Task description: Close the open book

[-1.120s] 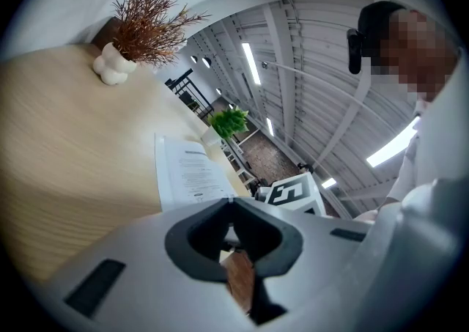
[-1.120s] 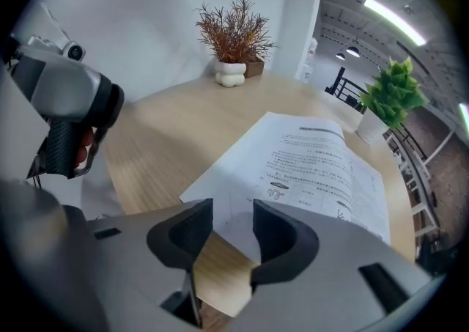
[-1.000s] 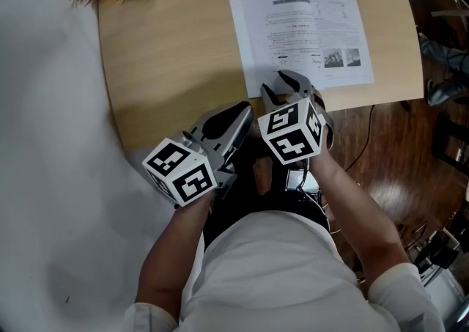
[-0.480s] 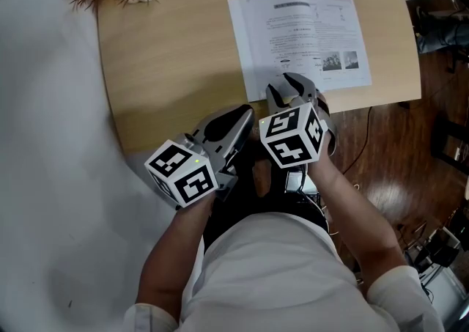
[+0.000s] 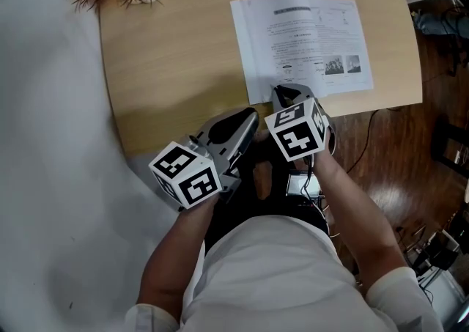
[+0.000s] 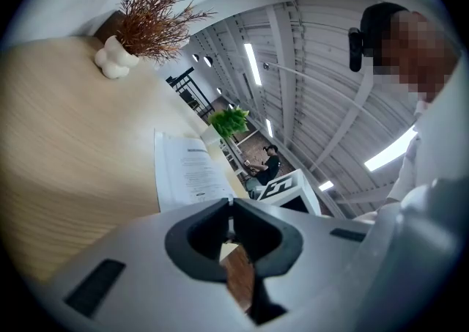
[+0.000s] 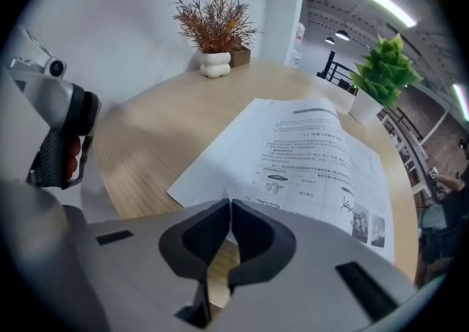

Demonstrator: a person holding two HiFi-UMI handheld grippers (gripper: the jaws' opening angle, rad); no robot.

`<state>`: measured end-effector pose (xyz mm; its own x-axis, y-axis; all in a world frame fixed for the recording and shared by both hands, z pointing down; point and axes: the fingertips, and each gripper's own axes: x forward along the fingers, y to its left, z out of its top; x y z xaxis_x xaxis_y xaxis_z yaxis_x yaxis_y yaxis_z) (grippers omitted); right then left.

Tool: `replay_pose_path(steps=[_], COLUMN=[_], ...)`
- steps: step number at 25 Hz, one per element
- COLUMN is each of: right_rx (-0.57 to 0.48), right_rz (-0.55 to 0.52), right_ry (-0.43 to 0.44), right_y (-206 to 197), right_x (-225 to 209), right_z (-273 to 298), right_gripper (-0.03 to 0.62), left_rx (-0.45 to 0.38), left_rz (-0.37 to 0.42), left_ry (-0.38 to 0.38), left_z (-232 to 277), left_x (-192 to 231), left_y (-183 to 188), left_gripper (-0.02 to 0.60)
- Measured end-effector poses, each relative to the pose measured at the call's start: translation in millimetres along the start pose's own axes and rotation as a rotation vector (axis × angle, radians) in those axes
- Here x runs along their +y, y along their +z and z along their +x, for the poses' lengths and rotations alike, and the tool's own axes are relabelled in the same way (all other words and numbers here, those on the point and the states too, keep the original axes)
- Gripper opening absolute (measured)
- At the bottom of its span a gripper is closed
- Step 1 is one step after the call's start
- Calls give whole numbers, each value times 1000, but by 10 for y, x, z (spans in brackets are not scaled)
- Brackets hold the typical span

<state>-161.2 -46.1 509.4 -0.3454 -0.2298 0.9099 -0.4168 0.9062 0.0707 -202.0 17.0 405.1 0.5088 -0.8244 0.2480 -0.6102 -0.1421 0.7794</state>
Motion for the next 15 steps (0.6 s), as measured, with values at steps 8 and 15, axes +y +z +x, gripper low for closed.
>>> replay_pose_path(steps=[8,15], right_rx=[-92,-172], right_rz=[-8,-64], right_ry=[6,-33], right_y=[141,270], right_x=[39,-6], right_z=[-232,-470], right_gripper=[3,3], left_rx=[-7,6], left_rz=[-24,-37], left_ry=[5,1], left_z=[32,210], left_x=[68,118], left_y=[35,102], left_gripper=[-2,-2])
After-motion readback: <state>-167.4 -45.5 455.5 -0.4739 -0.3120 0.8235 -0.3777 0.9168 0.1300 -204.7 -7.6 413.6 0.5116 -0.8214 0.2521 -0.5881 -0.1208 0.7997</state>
